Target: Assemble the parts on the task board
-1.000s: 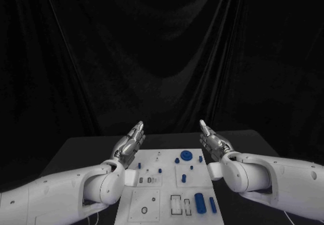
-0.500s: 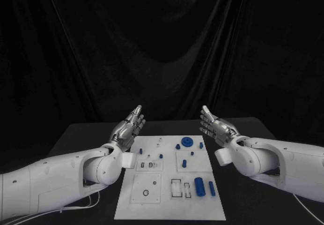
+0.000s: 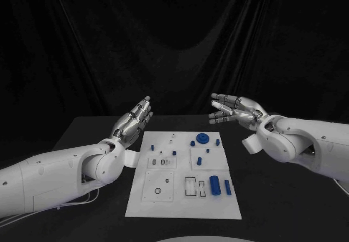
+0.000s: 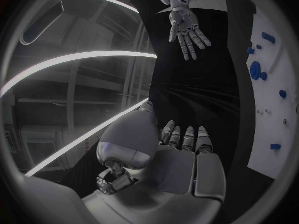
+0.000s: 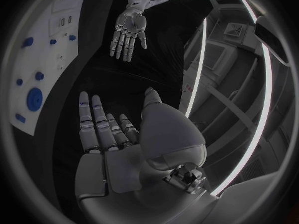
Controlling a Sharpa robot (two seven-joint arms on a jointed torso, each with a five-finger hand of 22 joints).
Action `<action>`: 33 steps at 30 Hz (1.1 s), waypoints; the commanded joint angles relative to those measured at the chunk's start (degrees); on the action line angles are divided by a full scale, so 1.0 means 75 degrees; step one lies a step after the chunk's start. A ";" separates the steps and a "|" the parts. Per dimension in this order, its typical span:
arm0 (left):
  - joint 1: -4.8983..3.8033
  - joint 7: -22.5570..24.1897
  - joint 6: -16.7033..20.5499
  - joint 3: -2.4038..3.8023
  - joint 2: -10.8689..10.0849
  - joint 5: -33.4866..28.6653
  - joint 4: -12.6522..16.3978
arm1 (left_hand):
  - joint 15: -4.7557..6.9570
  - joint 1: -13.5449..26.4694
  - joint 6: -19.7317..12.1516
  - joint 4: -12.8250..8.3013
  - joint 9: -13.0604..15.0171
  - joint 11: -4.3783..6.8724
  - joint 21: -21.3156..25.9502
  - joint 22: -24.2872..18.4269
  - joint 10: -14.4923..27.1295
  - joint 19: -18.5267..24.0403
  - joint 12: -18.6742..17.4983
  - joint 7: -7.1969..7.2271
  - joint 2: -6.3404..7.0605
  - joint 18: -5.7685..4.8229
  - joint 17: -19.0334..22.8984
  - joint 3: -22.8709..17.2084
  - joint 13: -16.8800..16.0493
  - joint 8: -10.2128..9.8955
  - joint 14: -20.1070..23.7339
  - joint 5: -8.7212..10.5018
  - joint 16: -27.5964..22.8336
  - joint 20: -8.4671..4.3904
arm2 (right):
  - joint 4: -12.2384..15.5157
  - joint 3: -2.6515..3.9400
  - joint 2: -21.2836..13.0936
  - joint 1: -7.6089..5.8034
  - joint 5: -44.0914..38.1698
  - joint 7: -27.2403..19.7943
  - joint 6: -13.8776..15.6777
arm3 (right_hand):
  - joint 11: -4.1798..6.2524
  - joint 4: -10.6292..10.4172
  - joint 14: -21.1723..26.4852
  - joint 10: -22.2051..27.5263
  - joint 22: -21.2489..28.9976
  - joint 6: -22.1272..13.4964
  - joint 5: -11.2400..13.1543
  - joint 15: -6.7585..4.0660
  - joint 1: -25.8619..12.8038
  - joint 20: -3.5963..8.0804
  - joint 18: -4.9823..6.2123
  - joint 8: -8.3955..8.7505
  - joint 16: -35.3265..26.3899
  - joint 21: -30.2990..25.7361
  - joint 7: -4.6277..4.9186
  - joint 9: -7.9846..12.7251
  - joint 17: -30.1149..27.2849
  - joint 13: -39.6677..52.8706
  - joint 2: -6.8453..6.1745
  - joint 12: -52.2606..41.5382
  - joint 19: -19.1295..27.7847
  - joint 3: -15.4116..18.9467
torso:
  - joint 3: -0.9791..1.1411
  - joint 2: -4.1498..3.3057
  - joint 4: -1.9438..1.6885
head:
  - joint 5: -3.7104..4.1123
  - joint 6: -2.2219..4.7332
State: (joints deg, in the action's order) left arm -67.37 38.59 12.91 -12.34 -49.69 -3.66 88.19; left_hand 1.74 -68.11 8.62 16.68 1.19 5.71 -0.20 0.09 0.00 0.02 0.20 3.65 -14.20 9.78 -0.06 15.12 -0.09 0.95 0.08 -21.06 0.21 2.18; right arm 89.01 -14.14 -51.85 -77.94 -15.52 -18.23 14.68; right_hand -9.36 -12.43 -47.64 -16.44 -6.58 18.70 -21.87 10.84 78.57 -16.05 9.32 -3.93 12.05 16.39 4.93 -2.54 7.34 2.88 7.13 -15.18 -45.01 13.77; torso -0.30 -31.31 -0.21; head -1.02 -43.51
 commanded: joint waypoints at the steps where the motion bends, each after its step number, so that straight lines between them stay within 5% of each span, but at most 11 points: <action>1: -0.0062 0.0975 0.0105 0.0010 -0.0151 0.0844 0.0063 | 0.0294 -0.0213 0.0091 -0.0011 0.0018 -0.0083 0.0026 -0.0012 0.0000 -0.0002 -0.0027 -0.0052 0.0024 0.0071 0.0008 -0.0079 0.0012 0.0047 -0.0010 -0.0189 -0.0028 0.0079 | 0.0004 0.0006 0.0034 -0.0258 -0.2518 0.0707 -0.0086 | 0.0032 0.0568 -0.1902 -0.2046 -0.0145 0.0904 -0.0185 -0.0672 0.0978 0.0564 0.0149 -0.0187 0.0495 0.0520 0.0069 -0.0079 0.0244 0.0157 -0.0030 -0.0975 -0.1829 -0.0191 | -0.0036 -0.0162 -0.0055 | -0.0064 -0.0057; 2: -0.0074 0.0975 0.0103 0.0010 -0.0199 0.0886 0.0080 | 0.0281 -0.0242 0.0098 -0.0008 0.0018 -0.0092 0.0026 -0.0012 0.0000 -0.0002 -0.0027 -0.0061 0.0023 0.0071 0.0008 -0.0086 0.0012 0.0047 -0.0010 -0.0216 -0.0028 0.0091 | 0.0019 0.0006 0.0031 -0.0340 -0.3160 0.0839 -0.0041 | 0.0112 0.0656 -0.2416 -0.2419 -0.0196 0.1323 0.0005 -0.0821 0.1131 0.0771 0.0132 -0.0298 0.0647 0.0668 0.0022 -0.0132 0.0311 0.0167 -0.0040 -0.1053 -0.2258 -0.0221 | -0.0037 -0.0166 -0.0056 | -0.0064 -0.0053; 3: -0.0077 0.0974 0.0101 0.0010 -0.0208 0.0893 0.0084 | 0.0274 -0.0254 0.0105 -0.0006 0.0019 -0.0102 0.0026 -0.0012 0.0000 -0.0002 -0.0027 -0.0072 0.0020 0.0071 0.0008 -0.0089 0.0012 0.0048 -0.0010 -0.0230 -0.0028 0.0100 | 0.0024 0.0006 0.0029 -0.0356 -0.3296 0.0868 -0.0031 | 0.0131 0.0669 -0.2519 -0.2509 -0.0198 0.1464 0.0099 -0.0877 0.1164 0.0811 0.0135 -0.0329 0.0639 0.0686 0.0011 -0.0146 0.0312 0.0150 -0.0041 -0.1028 -0.2370 -0.0231 | -0.0039 -0.0176 -0.0059 | -0.0067 -0.0051; 6: -0.0121 0.0963 0.0087 0.0010 -0.0336 0.0962 0.0145 | 0.0220 -0.0349 0.0173 0.0001 0.0026 -0.0165 0.0026 -0.0012 0.0000 -0.0002 -0.0027 -0.0147 -0.0006 0.0071 0.0008 -0.0115 0.0012 0.0055 -0.0010 -0.0325 -0.0028 0.0172 | 0.0116 0.0006 0.0007 -0.0553 -0.5475 0.1382 0.0047 | 0.0305 0.0766 -0.3326 -0.3155 -0.0199 0.2906 0.1141 -0.1167 0.1447 0.1077 0.0152 -0.0654 0.0578 0.0779 -0.0098 -0.0288 0.0336 0.0093 -0.0046 -0.0753 -0.3115 -0.0432 | -0.0060 -0.0298 -0.0085 | -0.0076 -0.0046; 8: -0.0147 0.0960 0.0079 0.0010 -0.0459 0.0988 0.0223 | 0.0203 -0.0370 0.0167 0.0004 0.0024 -0.0173 0.0026 -0.0012 0.0000 -0.0002 -0.0027 -0.0151 -0.0020 0.0070 0.0008 -0.0123 0.0012 0.0053 -0.0010 -0.0366 -0.0028 0.0201 | 0.0161 0.0006 0.0048 -0.0668 -0.7136 0.1770 0.0009 | 0.0424 0.0761 -0.3811 -0.3394 -0.0214 0.3207 0.1251 -0.1297 0.1482 0.1216 0.0161 -0.0626 0.0535 0.0837 -0.0291 -0.0277 0.0387 0.0091 -0.0197 -0.0444 -0.3516 -0.0535 | -0.0100 -0.0423 -0.0118 | -0.0055 0.0022; 13: -0.0214 0.0965 0.0061 0.0009 -0.0650 0.1013 0.0366 | 0.0148 -0.0402 0.0183 0.0006 0.0025 -0.0185 0.0026 -0.0012 0.0000 -0.0002 -0.0027 -0.0161 -0.0033 0.0069 0.0008 -0.0129 0.0012 0.0054 -0.0010 -0.0395 -0.0028 0.0267 | 0.0195 0.0006 0.0206 -0.0785 -0.9644 0.2453 -0.0382 | 0.0807 0.0848 -0.5048 -0.3849 -0.0425 0.3586 0.1260 -0.1712 0.1616 0.1595 0.0163 -0.0532 0.0908 0.1240 -0.0765 -0.0250 0.0782 0.0098 -0.0442 0.0147 -0.4502 -0.0852 | -0.0128 -0.0587 -0.0251 | 0.0071 0.0040; 15: -0.0276 0.0969 0.0058 0.0009 -0.0712 0.1019 0.0426 | 0.0132 -0.0418 0.0189 0.0004 0.0026 -0.0189 0.0026 -0.0012 0.0000 -0.0002 -0.0027 -0.0163 -0.0039 0.0069 0.0008 -0.0134 0.0012 0.0054 -0.0010 -0.0417 -0.0028 0.0288 | 0.0194 0.0006 0.0294 -0.0811 -1.0270 0.2731 -0.0730 | 0.0796 0.0909 -0.5167 -0.4155 -0.0610 0.3775 0.1227 -0.1805 0.1663 0.1684 0.0111 -0.0436 0.1400 0.1509 -0.0785 -0.0222 0.1127 0.0086 -0.0529 0.0472 -0.4812 -0.1104 | -0.0123 -0.0645 -0.0270 | 0.0103 0.0006; 19: -0.0414 0.0968 0.0082 0.0009 -0.0768 0.1024 0.0520 | 0.0094 -0.0462 0.0220 0.0001 0.0030 -0.0195 0.0026 -0.0012 0.0000 -0.0002 -0.0027 -0.0174 -0.0040 0.0071 0.0008 -0.0141 0.0012 0.0059 -0.0010 -0.0469 -0.0028 0.0328 | 0.0162 0.0006 0.0410 -0.0837 -1.0833 0.3077 -0.1177 | 0.0786 0.0841 -0.5156 -0.4808 -0.0878 0.3982 0.1432 -0.1844 0.1501 0.1778 0.0140 -0.0245 0.2124 0.1848 -0.0782 -0.0192 0.1520 0.0094 -0.0692 0.0890 -0.5038 -0.1502 | -0.0127 -0.0650 -0.0235 | 0.0047 -0.0148; 22: -0.0507 0.0940 0.0077 0.0009 -0.0790 0.1026 0.0574 | 0.0062 -0.0556 0.0255 0.0000 0.0033 -0.0202 0.0026 -0.0012 0.0000 -0.0002 -0.0027 -0.0182 -0.0035 0.0072 0.0008 -0.0159 0.0012 0.0062 -0.0010 -0.0607 -0.0028 0.0372 | 0.0100 0.0007 0.0503 -0.0845 -1.1014 0.3210 -0.1312 | 0.0778 0.0794 -0.5174 -0.5084 -0.1020 0.3968 0.1459 -0.1864 0.1415 0.1810 0.0140 -0.0128 0.2525 0.2027 -0.0802 -0.0187 0.1688 0.0098 -0.0785 0.1062 -0.5124 -0.1683 | -0.0139 -0.0772 -0.0325 | 0.0098 -0.0097; 27: -0.0610 0.0886 0.0058 0.0009 -0.0930 0.1027 0.0733 | 0.0014 -0.0868 0.0411 -0.0002 0.0049 -0.0300 0.0026 -0.0012 0.0000 -0.0002 -0.0027 -0.0302 -0.0012 0.0073 0.0008 -0.0236 0.0012 0.0082 -0.0010 -0.0986 -0.0028 0.0429 | -0.0041 0.0007 0.0742 -0.0849 -1.1483 0.3366 -0.1263 | 0.0748 0.0812 -0.5082 -0.5282 -0.1439 0.3950 0.1357 -0.1886 0.1313 0.1853 0.0136 0.0013 0.3459 0.2531 -0.0823 -0.0194 0.2027 0.0097 -0.1035 0.1537 -0.5177 -0.2190 | -0.0177 -0.0899 -0.0350 | 0.0044 -0.0150; 33: -0.0684 0.0871 0.0055 0.0009 -0.1018 0.1028 0.0818 | 0.0009 -0.0944 0.0452 -0.0001 0.0053 -0.0302 0.0026 -0.0012 0.0000 -0.0002 -0.0027 -0.0306 -0.0006 0.0072 0.0008 -0.0255 0.0012 0.0087 -0.0010 -0.1095 -0.0028 0.0447 | -0.0176 0.0007 0.0934 -0.0844 -1.1742 0.3415 -0.1294 | 0.0810 0.0767 -0.5026 -0.5449 -0.1634 0.3975 0.1483 -0.1924 0.1154 0.1880 0.0138 0.0003 0.3795 0.2746 -0.0823 -0.0202 0.2124 0.0109 -0.1140 0.1525 -0.5129 -0.2356 | -0.0241 -0.1058 -0.0478 | 0.0181 -0.0104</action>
State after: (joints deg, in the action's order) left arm -72.30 38.71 13.29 -12.35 -57.23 3.70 94.11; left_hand 1.73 -74.67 11.69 16.81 1.54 3.68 -0.20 0.10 0.02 0.14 0.20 1.43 -14.23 9.77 -0.06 13.54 -0.06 1.41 0.08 -29.07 0.21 5.13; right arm 87.94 -14.13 -45.08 -84.19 -99.51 4.84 6.14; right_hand -3.35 -6.62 -83.94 -56.85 -18.66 48.30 -11.03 -3.18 87.51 -2.25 9.88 -4.20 40.25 36.64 -1.23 -4.03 23.19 3.60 -1.28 -3.82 -83.44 -3.54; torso -1.80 -38.41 -3.20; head -0.10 -44.44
